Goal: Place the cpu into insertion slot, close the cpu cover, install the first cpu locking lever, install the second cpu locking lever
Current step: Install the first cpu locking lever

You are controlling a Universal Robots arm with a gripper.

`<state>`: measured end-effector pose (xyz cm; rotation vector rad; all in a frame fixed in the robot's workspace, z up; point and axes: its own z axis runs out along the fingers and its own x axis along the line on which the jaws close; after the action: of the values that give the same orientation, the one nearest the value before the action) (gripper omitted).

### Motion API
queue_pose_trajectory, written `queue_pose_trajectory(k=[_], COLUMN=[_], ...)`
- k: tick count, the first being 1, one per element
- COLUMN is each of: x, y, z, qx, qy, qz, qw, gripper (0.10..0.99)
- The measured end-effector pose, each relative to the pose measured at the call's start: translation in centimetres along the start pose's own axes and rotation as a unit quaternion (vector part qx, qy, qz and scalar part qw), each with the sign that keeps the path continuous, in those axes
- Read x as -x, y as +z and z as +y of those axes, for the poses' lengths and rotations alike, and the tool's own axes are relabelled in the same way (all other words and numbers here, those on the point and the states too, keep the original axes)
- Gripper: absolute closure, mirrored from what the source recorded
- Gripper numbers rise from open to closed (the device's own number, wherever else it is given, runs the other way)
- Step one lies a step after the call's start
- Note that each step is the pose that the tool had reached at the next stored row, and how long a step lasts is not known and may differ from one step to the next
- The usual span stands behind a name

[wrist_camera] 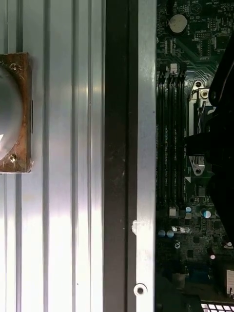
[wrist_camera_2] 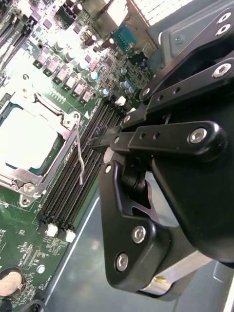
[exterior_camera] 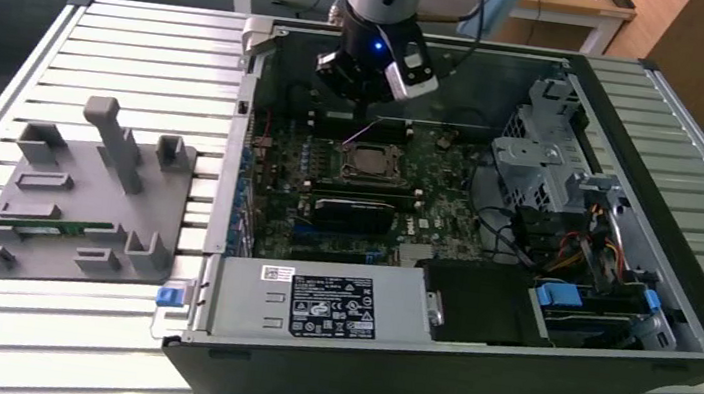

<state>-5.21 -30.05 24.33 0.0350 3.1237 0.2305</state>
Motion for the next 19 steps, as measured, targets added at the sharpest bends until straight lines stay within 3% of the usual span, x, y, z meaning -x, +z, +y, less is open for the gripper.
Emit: queue_pose_trajectory(k=[19], x=[1.0], y=[0.55], z=[-0.06], qx=[-0.0001], qy=[0.0], qz=[0.0], qw=[1.0], gripper=[0.98])
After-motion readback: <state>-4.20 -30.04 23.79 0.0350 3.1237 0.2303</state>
